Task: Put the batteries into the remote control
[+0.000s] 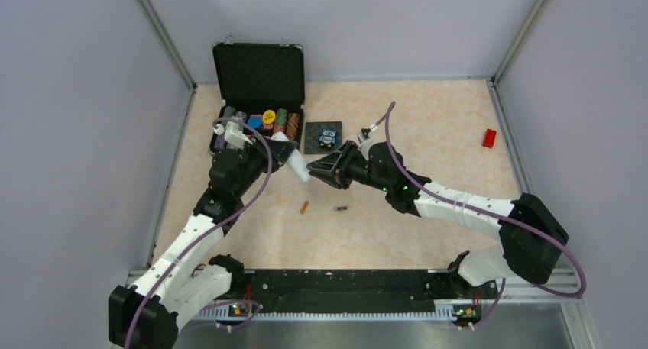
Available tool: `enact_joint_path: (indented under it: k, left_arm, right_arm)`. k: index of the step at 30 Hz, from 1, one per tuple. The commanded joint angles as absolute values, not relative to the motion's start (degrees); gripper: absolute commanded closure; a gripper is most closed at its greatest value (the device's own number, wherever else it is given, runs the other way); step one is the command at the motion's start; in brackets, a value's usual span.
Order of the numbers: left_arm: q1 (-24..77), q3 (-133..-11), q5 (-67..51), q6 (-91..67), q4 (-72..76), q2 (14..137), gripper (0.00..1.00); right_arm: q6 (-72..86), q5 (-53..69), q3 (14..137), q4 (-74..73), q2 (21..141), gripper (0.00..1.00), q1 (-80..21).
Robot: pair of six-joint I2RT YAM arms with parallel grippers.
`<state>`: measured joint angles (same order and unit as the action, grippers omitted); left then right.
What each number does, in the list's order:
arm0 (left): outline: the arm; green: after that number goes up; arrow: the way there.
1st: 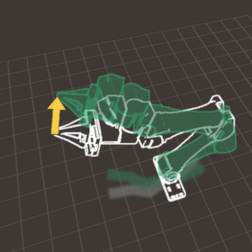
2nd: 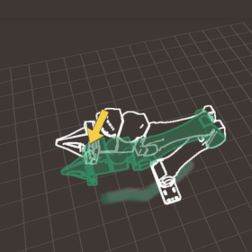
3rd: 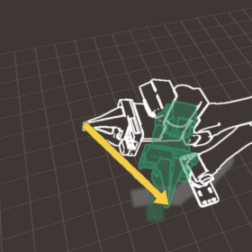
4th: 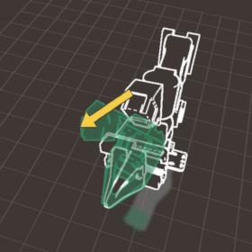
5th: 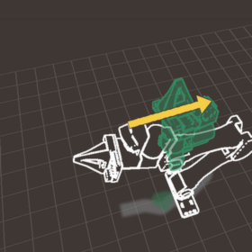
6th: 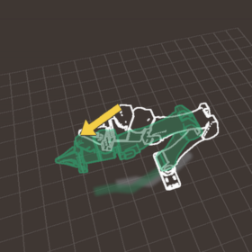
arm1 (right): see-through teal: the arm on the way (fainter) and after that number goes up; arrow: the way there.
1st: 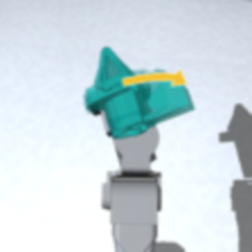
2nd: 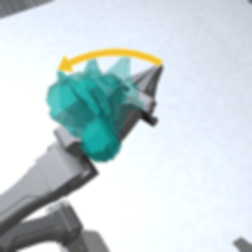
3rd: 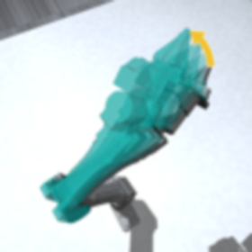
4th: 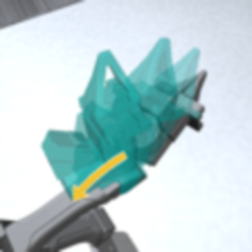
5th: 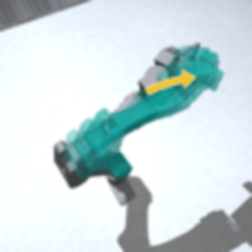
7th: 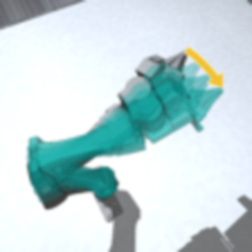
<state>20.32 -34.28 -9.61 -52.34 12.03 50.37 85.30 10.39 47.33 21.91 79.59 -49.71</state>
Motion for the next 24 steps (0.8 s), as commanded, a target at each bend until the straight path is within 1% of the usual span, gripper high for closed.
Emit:
enact_joint_path:
  k: [1,5,7,9,21,24]
  left_arm:
    - [20.3,-35.4,-9.7,-52.3,16.3,49.1,1.0]
    - [20.4,-35.3,-8.8,-51.8,16.0,49.0,1.0]
    - [20.4,-35.3,-8.7,-51.8,16.2,49.0,1.0]
    - [20.4,-35.3,-8.9,-51.8,16.4,49.1,1.0]
    - [20.4,-35.3,-9.5,-52.2,17.0,49.4,1.0]
    - [20.4,-35.4,-9.5,-52.2,17.1,49.4,1.0]
  right_arm:
    - [85.5,10.2,47.5,24.7,79.3,0.66,-49.2]
    - [85.3,9.9,47.5,23.2,78.6,0.64,-49.2]
    - [85.4,10.0,47.3,23.1,78.6,0.6,-49.2]
    - [85.7,10.1,47.1,23.5,78.9,0.58,-49.2]
    - [86.7,10.6,47.0,23.7,80.2,0.57,-49.2]
    - [86.9,10.6,46.9,23.5,80.2,0.56,-49.2]
